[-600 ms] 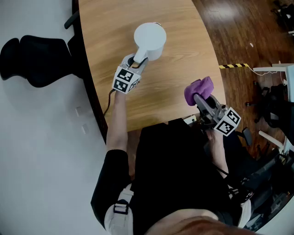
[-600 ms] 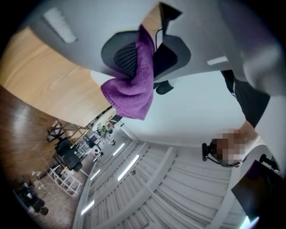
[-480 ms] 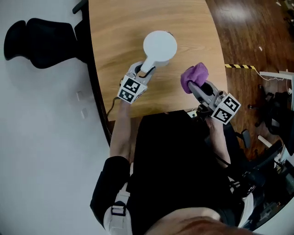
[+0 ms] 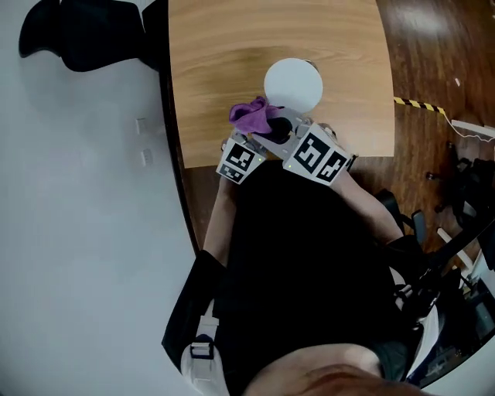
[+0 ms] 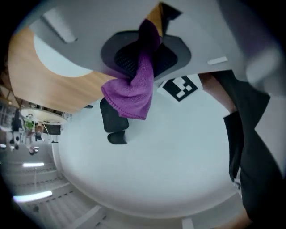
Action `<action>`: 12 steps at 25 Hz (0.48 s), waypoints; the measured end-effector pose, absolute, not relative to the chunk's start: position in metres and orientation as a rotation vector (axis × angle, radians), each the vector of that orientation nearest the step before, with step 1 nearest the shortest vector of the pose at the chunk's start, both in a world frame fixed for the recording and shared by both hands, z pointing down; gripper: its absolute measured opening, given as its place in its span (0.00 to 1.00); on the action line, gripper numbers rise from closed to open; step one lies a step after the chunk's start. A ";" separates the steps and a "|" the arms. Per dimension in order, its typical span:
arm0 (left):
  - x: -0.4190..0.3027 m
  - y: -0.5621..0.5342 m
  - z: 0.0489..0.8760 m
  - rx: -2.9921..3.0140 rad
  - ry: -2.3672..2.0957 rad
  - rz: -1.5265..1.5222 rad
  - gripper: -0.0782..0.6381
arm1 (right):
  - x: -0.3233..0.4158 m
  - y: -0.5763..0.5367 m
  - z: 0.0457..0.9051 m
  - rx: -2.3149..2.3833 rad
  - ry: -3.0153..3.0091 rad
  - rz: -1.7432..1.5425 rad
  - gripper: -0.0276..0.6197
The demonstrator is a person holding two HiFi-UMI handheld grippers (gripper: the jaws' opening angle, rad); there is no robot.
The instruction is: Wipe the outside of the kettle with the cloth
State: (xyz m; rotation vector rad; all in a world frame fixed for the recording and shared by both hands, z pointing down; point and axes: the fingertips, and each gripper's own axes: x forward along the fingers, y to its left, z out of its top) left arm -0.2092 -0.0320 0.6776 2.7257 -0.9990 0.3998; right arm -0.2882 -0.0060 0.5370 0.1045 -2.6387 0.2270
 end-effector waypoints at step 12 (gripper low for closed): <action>-0.215 -0.011 0.662 2.848 -0.821 0.313 0.19 | -0.274 -0.023 0.538 0.364 -2.546 0.170 0.13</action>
